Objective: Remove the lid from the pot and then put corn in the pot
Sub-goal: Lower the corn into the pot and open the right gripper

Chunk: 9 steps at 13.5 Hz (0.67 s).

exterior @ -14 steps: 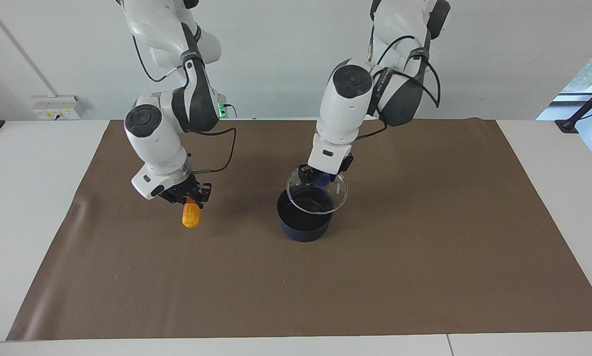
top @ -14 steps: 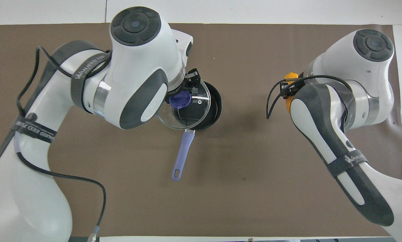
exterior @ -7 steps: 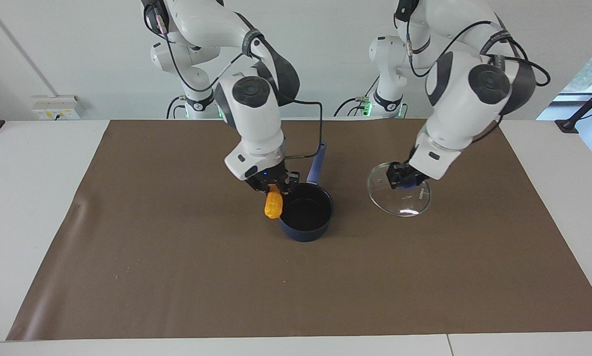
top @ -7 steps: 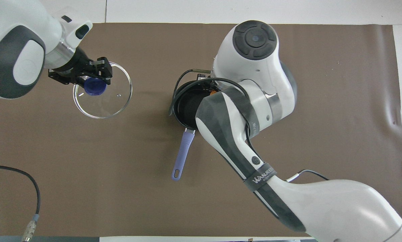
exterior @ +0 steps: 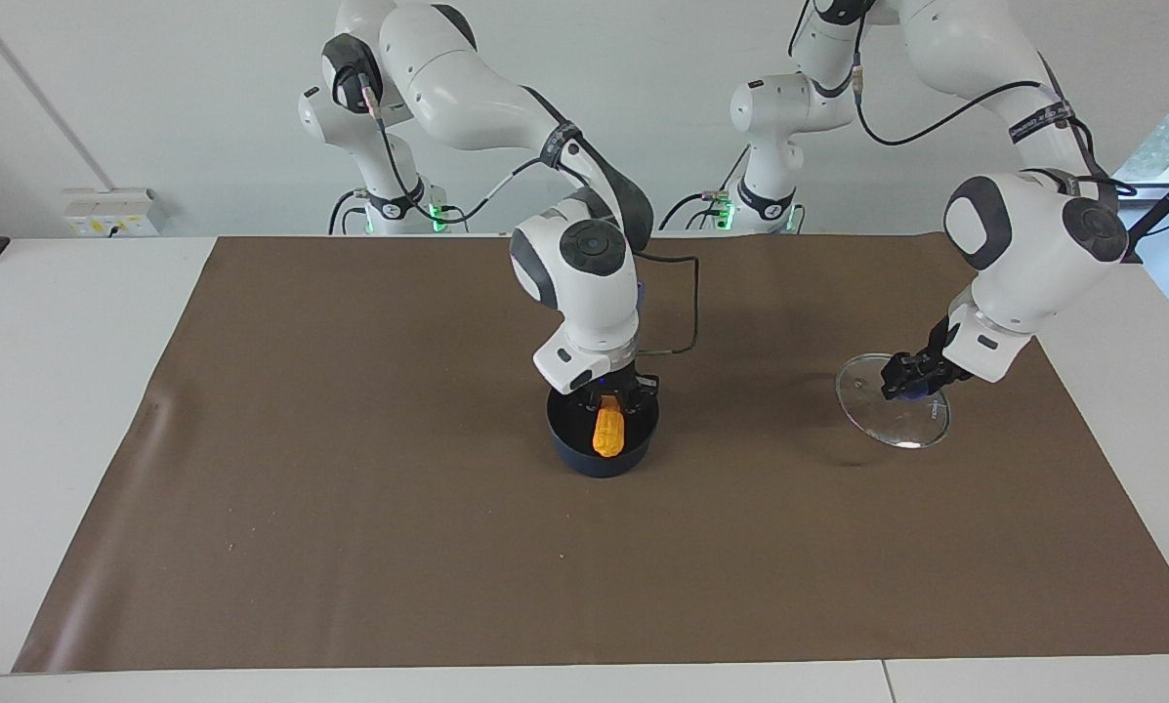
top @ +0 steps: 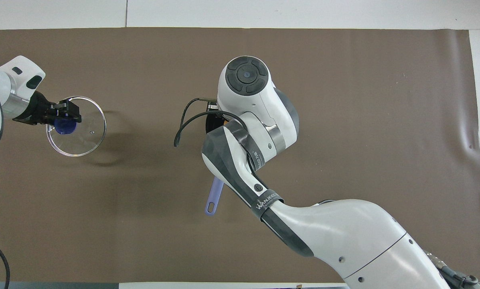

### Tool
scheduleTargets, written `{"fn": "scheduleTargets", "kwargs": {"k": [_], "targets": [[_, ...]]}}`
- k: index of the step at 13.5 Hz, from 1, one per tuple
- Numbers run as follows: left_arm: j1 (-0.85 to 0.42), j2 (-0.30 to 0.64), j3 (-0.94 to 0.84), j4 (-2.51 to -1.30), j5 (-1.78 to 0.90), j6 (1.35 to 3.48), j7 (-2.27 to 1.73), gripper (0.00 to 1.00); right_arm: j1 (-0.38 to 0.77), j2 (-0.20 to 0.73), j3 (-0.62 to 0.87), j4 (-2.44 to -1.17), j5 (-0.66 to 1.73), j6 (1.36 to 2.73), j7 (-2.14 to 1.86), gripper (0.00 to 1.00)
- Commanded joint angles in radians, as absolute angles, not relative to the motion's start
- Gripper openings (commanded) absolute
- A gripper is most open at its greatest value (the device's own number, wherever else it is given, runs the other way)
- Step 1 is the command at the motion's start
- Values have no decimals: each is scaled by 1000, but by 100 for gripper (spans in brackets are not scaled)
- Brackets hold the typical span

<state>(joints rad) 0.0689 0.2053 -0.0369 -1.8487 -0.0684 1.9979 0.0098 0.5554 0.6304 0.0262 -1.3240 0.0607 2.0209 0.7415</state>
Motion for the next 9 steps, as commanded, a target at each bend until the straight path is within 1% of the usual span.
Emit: {"fn": "scheduleTargets", "kwargs": {"k": [1,3,6,7,8,9], "targets": [[101,149,-51,-1962,-64,2069,74,0,557,566,29,-1433,75,2048,749,0],[123,149,-49,-1999,-66,2103,75,0,558,558,29,-1454,75,2052,750,0],[124,160,-49,-2032,-64,2151,81,0,557,546,29,-1503,75,2101,750,0],[124,160,-49,-2046,-64,2161,81,0,555,545,29,-1502,75,2103,750,0],[124,160,-49,-2055,-64,2166,81,0,552,546,29,-1496,75,2100,750,20],[126,160,-49,-2071,-64,2172,84,0,551,546,29,-1487,68,2095,750,69]]}}
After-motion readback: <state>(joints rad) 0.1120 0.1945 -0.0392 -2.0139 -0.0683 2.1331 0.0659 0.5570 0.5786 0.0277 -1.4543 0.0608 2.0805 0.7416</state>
